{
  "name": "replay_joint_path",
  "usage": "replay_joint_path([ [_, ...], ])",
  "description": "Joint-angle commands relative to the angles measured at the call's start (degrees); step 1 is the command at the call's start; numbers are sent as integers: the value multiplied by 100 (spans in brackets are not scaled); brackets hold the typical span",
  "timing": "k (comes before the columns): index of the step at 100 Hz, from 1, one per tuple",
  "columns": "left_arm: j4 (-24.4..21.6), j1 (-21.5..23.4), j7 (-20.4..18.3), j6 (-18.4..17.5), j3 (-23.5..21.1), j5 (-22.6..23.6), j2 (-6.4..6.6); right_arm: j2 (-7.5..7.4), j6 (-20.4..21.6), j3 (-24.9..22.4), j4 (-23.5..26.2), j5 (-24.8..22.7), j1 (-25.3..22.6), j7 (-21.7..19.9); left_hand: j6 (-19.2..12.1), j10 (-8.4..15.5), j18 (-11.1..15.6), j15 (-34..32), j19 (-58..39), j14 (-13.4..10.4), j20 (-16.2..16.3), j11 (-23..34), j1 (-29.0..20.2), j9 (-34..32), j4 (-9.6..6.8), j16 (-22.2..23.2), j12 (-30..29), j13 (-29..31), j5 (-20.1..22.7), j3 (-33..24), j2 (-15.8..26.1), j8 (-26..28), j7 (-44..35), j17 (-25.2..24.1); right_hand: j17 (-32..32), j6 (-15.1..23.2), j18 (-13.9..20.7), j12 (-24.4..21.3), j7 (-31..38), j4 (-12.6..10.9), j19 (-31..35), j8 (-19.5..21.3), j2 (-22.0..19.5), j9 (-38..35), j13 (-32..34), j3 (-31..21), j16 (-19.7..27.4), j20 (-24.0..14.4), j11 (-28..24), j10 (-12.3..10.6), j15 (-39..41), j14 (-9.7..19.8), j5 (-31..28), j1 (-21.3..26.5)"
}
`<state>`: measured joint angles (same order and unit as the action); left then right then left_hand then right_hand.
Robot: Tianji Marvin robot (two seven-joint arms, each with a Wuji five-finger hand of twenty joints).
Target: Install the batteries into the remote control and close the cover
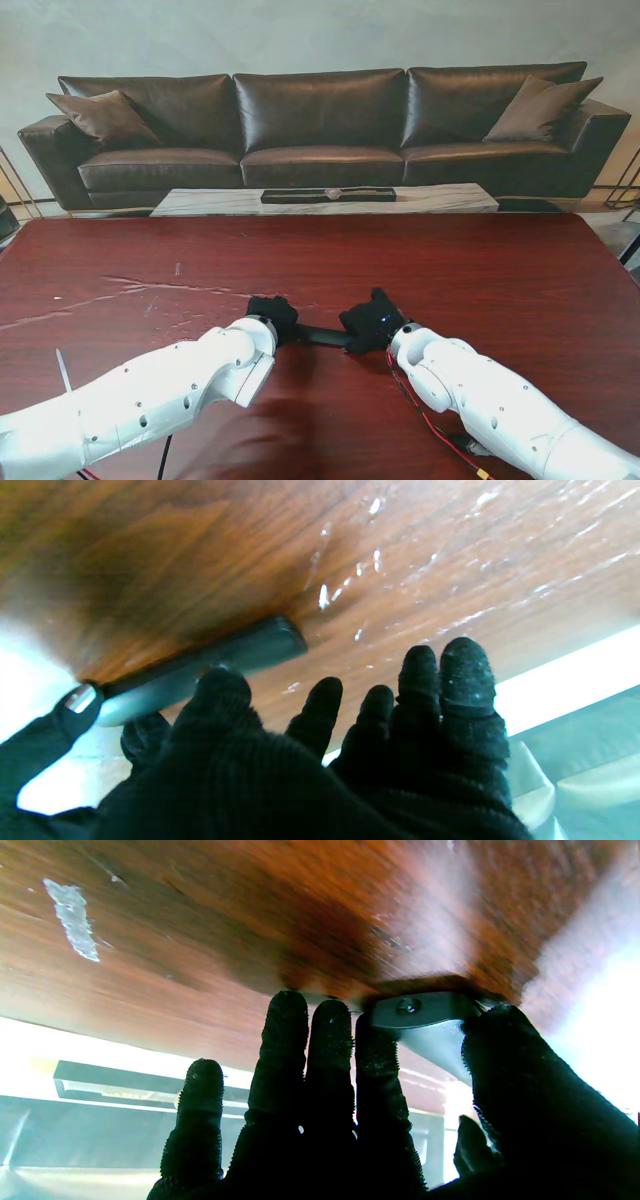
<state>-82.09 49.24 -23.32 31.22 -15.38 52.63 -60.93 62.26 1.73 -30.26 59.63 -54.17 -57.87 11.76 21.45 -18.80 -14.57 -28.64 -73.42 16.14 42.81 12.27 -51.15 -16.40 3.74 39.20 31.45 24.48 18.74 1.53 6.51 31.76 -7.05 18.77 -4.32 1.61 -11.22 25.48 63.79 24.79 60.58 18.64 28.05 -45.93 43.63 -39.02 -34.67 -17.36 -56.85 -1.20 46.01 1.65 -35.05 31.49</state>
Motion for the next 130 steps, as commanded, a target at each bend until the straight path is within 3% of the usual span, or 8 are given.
replay_joint_path([
  [1, -82, 101, -2, -27, -113, 84, 62, -24, -5, 80, -101, -26, -105, -96, 124, -258, -146, 215, 129, 151, 156, -186, 70, 195, -201, -78, -103, -204, -200, 91, 133, -30, 170, -97, 122, 982, -112, -168, 467, -630, -8, 169, -588, 45, -122, -472, 36, -38, 308, 61, -5, 30, -310, 901],
  [16, -211, 534, 39, -303, -713, 470, 96, -24, 3, 86, -102, -31, -99, -90, 105, -241, -358, 718, 991, 181, -37, -478, 19, 341, -206, -400, -258, -501, -304, 88, 154, -71, 251, -553, 116, 986, -113, -172, 469, -634, -5, 169, -573, 49, -120, -487, 38, -39, 314, 64, -9, 43, -310, 915],
  [29, -317, 1044, 325, -701, -1388, 814, 94, -26, 9, 84, -105, -38, -99, -78, 49, -130, -435, 1161, 1791, 179, -312, -692, -88, 385, -216, -700, -367, -763, -331, 82, 105, -112, 271, -962, 116, 988, -113, -178, 469, -635, -5, 166, -562, 49, -126, -499, 42, -39, 320, 66, -17, 42, -309, 923],
  [58, -596, 1873, 682, -1451, -2476, 961, 124, -34, 30, 90, -92, -70, -94, -67, -67, 242, -132, 2053, 3660, -138, -1060, -927, -358, 755, -231, -1298, -546, -1690, -540, 70, 74, -278, 376, -1876, 108, 1017, -115, -234, 414, -634, -1, 115, -533, 74, -167, -543, 79, -41, 398, 76, -89, 24, -285, 981],
  [86, -527, 2191, 975, -1940, -2822, 1207, 163, -44, 37, 107, -74, -90, -86, -87, -131, 388, 130, 2440, 4705, -430, -1519, -1034, -308, 1080, -223, -1704, -793, -2202, -742, 81, 22, -426, 475, -2161, 108, 1017, -115, -302, 329, -617, -1, 7, -467, 88, -182, -555, 181, -41, 551, 87, -271, 10, -270, 985],
  [98, -390, 2237, 1189, -2150, -2879, 1317, 178, -48, 47, 102, -61, -100, -89, -94, -140, 411, 228, 2592, 5056, -532, -1696, -1139, -221, 1078, -227, -1898, -1177, -2325, -918, 75, -50, -518, 542, -2225, 108, 1017, -115, -309, 305, -603, -1, -25, -437, 108, -186, -534, 204, -41, 591, 89, -310, -1, -259, 920],
  [114, -179, 2297, 1618, -2367, -2957, 1443, 183, -57, 46, 106, -46, -121, -90, -105, -149, 413, 298, 2755, 5404, -556, -1886, -1226, -157, 1089, -238, -2133, -1541, -2332, -1083, 63, -176, -598, 607, -2270, 117, 936, -128, -312, 230, -594, -13, -92, -352, 231, -276, -556, 256, -37, 685, 106, -417, -6, -155, 825],
  [130, -91, 2422, 1808, -2412, -3082, 1485, 188, -78, 77, 94, -11, -162, -91, -140, -182, 369, 284, 2808, 5703, -467, -2062, -1250, -25, 1102, -236, -2300, -1754, -2349, -1098, 69, -177, -669, 637, -2314, 138, 868, -135, -288, 120, -578, -45, -149, -292, 406, -404, -573, 352, -21, 830, 133, -610, -27, 23, 667],
])
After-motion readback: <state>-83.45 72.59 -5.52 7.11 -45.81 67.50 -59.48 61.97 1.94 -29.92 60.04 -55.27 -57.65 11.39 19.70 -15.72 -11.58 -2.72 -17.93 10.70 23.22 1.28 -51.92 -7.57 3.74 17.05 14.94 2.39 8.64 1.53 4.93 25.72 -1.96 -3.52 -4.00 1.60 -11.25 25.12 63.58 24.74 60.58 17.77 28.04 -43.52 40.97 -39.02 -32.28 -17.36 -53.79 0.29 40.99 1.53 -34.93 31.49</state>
